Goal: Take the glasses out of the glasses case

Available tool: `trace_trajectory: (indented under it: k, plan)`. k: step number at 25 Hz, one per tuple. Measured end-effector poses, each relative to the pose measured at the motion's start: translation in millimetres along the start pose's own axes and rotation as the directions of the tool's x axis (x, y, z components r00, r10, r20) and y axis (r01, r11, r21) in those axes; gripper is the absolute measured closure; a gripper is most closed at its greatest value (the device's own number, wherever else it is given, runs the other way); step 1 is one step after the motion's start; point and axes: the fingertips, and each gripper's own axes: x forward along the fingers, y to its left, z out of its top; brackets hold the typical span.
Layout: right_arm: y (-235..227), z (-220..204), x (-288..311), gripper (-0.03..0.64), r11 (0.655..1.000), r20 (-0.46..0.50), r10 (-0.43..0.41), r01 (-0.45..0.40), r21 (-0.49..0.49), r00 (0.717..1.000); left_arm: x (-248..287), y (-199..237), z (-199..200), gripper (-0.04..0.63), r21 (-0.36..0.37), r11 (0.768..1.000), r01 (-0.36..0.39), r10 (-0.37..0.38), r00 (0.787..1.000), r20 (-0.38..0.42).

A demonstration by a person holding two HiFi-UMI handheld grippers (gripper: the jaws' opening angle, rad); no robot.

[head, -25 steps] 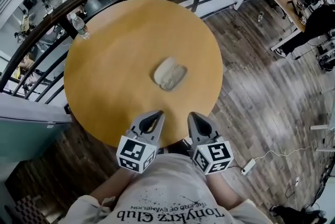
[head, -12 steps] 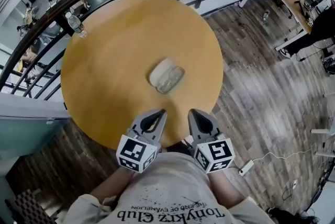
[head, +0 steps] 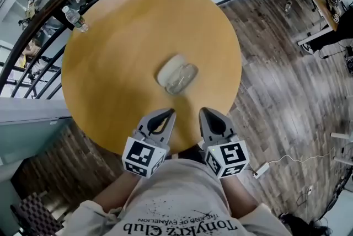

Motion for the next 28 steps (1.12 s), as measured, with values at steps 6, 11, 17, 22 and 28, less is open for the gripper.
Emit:
trace_trajectory:
  k: [6,11,17,22,28]
  plan:
    - [-9.4,-10.5,19.3,0.592,1.0,-0.038,0.011,-0.011,0.005,0.999,19.1,15.8,-11.1,0.571,0.016,1.0,-0.002,0.003,0.999,-0.038]
    - [-15.7,-18.2,33.1,0.592,1.0,-0.062,0.014,-0.014,0.008,0.998,34.8,30.0,-17.4,0.571,0.034,0.999,-0.009,0.011,0.998,-0.059]
    - [-21.0,-26.2,50.9,0.592,1.0,-0.091,0.018,-0.017,0.013,0.996,56.6,46.8,-27.2,0.57,0.039,0.999,-0.003,0.007,0.995,-0.103]
    - [-23.9,-34.1,58.7,0.592,0.999,-0.103,0.025,-0.023,0.026,0.994,68.9,58.4,-40.1,0.569,0.032,0.999,-0.007,0.011,0.989,-0.144]
    - [-33.8,-44.4,71.6,0.592,0.999,-0.129,0.018,-0.012,0.048,0.991,88.2,68.9,-52.3,0.569,0.031,0.999,0.016,-0.009,0.982,-0.188]
